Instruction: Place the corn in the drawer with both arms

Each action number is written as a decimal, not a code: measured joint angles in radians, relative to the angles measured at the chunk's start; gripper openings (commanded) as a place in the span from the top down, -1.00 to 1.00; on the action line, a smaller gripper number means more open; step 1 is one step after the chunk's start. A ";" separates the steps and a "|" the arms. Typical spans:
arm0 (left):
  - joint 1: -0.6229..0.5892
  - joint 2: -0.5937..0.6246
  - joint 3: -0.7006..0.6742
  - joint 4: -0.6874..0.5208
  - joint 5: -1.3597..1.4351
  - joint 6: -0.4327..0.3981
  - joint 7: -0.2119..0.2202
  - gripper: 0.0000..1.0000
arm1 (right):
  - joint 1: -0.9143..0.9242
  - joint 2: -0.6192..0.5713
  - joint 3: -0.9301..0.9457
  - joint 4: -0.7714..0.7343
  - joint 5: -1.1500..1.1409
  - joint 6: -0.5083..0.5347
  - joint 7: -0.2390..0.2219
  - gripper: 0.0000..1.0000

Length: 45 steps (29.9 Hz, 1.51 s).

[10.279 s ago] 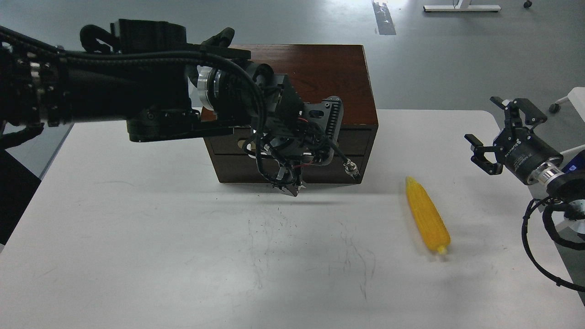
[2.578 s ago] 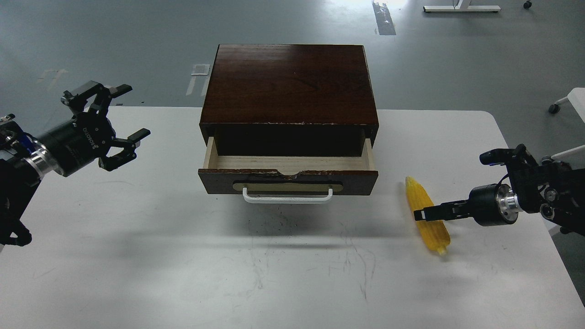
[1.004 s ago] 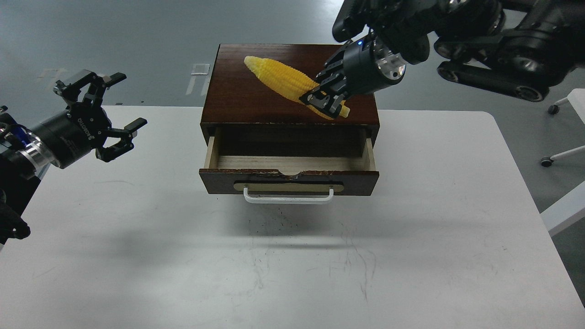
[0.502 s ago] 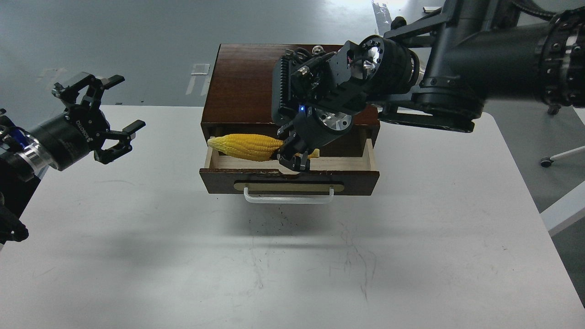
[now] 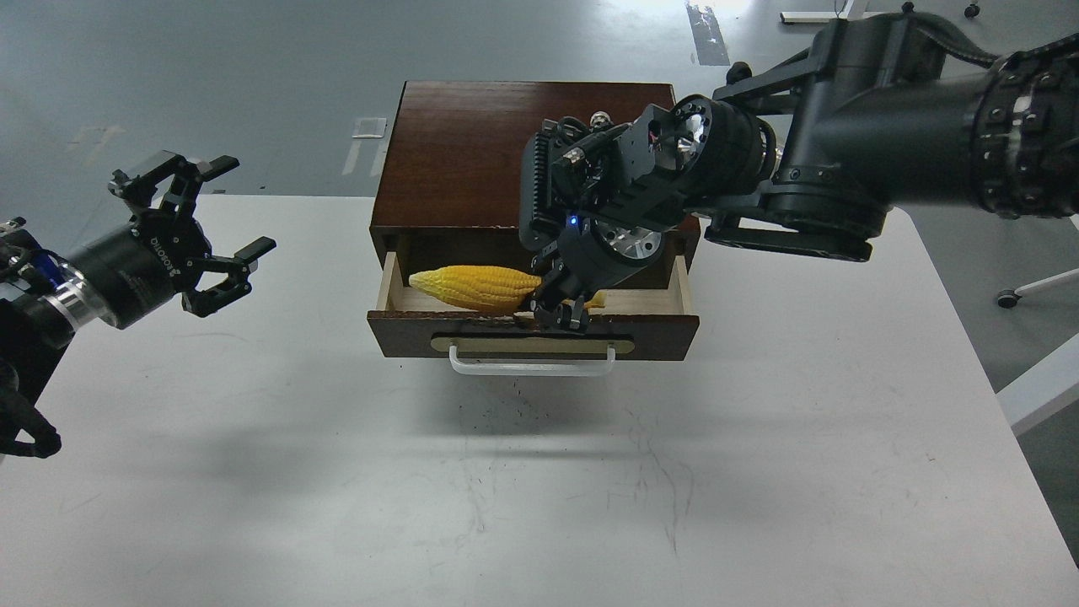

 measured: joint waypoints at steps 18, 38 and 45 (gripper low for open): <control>0.001 -0.001 -0.015 0.000 0.003 0.000 0.000 -0.98 | 0.023 -0.017 0.011 0.005 0.014 -0.001 0.000 -0.47; 0.004 -0.022 -0.026 0.000 0.008 0.000 0.000 -0.98 | -0.062 -0.574 0.214 0.111 0.544 0.001 0.000 -0.90; 0.016 -0.032 -0.026 0.000 0.010 0.000 0.000 -0.98 | -0.527 -0.773 0.584 0.128 0.795 -0.004 0.000 -0.90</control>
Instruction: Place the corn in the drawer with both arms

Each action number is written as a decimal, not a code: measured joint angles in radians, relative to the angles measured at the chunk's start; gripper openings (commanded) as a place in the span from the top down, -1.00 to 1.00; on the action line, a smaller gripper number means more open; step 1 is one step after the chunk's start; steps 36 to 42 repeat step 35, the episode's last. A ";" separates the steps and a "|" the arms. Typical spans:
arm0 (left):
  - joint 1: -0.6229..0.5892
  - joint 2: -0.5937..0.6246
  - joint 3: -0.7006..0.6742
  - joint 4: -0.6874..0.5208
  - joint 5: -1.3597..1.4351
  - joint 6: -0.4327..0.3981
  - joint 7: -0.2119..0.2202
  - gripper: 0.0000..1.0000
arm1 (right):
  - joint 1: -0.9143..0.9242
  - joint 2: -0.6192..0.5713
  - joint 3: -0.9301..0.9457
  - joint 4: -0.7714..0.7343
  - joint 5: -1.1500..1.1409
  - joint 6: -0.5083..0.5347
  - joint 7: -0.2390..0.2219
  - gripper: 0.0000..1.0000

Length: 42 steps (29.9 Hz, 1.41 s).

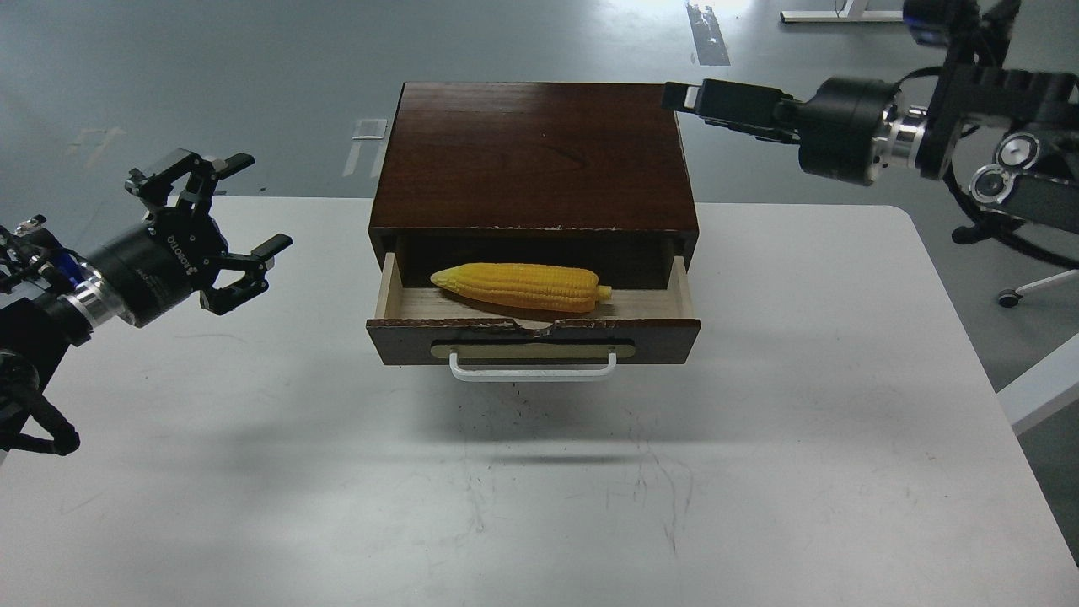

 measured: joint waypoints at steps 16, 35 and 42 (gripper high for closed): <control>0.058 -0.032 -0.024 0.001 0.001 0.000 0.000 -0.98 | -0.761 0.076 0.614 -0.068 0.410 -0.004 0.000 -0.90; 0.174 -0.060 -0.157 0.012 -0.002 0.000 0.000 -0.98 | -0.793 0.172 0.628 -0.122 0.548 0.000 0.000 -1.00; 0.174 -0.060 -0.157 0.012 -0.002 0.000 0.000 -0.98 | -0.793 0.172 0.628 -0.122 0.548 0.000 0.000 -1.00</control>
